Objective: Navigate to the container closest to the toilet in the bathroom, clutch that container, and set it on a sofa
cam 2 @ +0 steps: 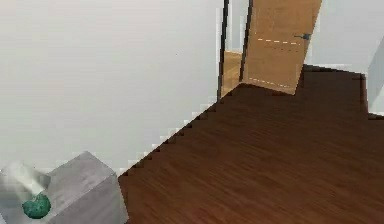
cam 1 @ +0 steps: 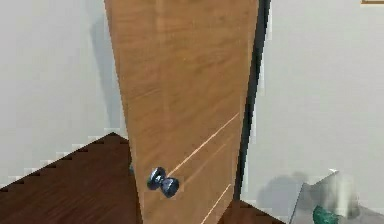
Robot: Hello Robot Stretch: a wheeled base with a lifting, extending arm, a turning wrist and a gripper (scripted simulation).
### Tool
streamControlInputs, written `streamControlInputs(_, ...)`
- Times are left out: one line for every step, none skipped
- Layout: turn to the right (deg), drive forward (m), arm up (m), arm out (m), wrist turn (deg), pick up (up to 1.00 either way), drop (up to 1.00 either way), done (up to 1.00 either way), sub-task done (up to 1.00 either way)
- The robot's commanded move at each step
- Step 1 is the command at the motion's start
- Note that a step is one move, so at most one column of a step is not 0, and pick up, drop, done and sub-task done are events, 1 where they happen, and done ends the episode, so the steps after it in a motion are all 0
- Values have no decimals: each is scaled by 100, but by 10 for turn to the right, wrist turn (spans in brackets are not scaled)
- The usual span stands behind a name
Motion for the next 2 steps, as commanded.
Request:
streamControlInputs(450,0,0,0,0,0,0,0,0)
streamControlInputs(210,0,0,0,0,0,0,0,0)
